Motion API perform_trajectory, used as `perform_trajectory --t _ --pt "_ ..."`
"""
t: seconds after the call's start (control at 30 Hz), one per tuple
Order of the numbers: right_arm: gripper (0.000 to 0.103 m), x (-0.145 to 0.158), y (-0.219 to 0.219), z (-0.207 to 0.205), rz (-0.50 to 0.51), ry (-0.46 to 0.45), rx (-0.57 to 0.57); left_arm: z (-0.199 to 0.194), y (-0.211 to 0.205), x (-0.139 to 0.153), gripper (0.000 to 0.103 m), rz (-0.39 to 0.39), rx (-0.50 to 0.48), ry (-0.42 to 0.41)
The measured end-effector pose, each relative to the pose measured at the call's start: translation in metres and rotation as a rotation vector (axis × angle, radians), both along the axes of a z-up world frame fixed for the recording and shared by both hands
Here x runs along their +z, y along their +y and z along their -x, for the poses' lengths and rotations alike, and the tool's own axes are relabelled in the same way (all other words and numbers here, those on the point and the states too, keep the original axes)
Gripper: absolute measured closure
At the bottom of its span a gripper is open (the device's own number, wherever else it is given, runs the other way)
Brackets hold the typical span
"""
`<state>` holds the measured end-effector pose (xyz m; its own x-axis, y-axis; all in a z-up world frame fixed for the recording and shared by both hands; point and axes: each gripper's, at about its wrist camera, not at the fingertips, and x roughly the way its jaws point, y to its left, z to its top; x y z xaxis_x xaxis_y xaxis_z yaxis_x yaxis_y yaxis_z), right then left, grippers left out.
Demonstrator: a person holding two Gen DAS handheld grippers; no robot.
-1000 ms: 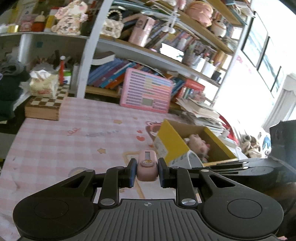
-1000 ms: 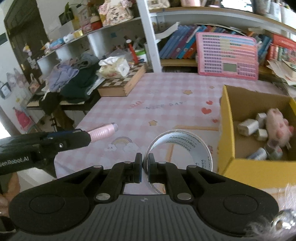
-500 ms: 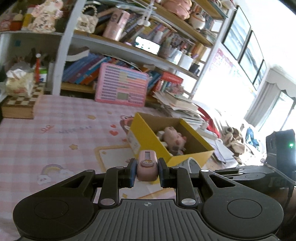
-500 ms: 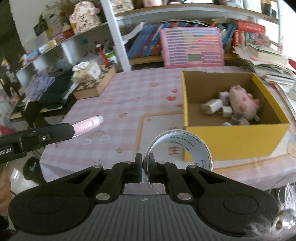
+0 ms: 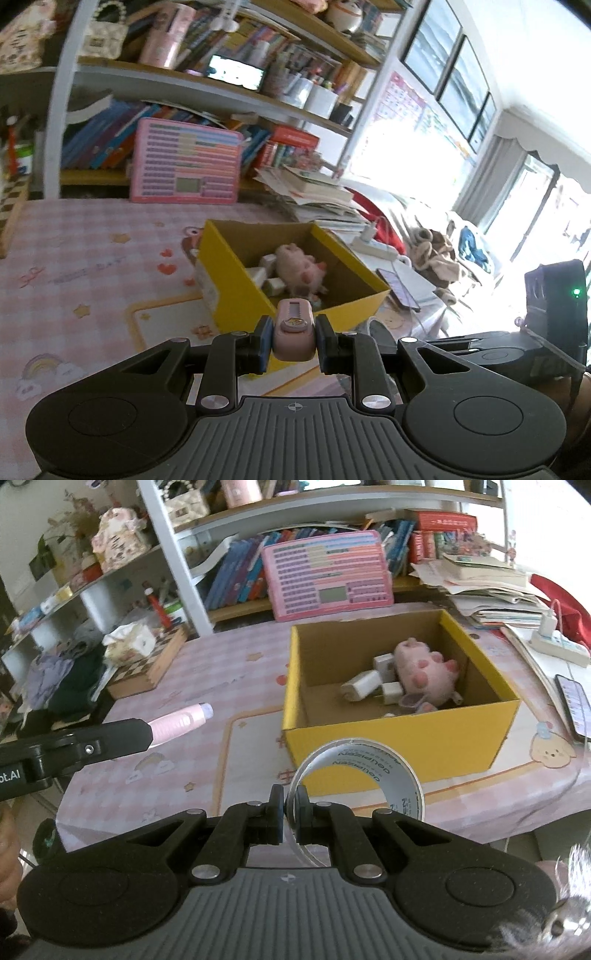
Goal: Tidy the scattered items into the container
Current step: 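Carry the tape roll in the right tool and the pencil case in the left tool over the box, then lower both items into the box and open both tools to release them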
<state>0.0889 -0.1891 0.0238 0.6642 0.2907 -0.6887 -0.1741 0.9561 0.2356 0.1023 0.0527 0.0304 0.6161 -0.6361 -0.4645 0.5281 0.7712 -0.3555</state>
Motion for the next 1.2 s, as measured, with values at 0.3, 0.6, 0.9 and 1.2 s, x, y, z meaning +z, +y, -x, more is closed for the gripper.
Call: perform_trajectory --t 0.3,0.6,0.9,1.2 --pt "0.098 0.002 -0.037 -0.015 -0.013 -0.014 -0.037 -0.022 -0.037 0.002 0.08 -0.016 -0.048 -0.004" --pt "0.098 0.016 -0.074 -0.053 -0.006 -0.066 -0.015 -0.054 -0.074 0.0 0.08 -0.026 -0.032 0.002" --pt "0.098 0.023 -0.096 -0.116 0.008 -0.11 0.089 -0.089 -0.119 -0.012 0.08 -0.115 0.014 0.018" --pt "0.098 0.017 -0.101 -0.192 -0.046 -0.077 0.212 -0.124 -0.164 -0.032 0.08 -0.299 0.061 0.017"
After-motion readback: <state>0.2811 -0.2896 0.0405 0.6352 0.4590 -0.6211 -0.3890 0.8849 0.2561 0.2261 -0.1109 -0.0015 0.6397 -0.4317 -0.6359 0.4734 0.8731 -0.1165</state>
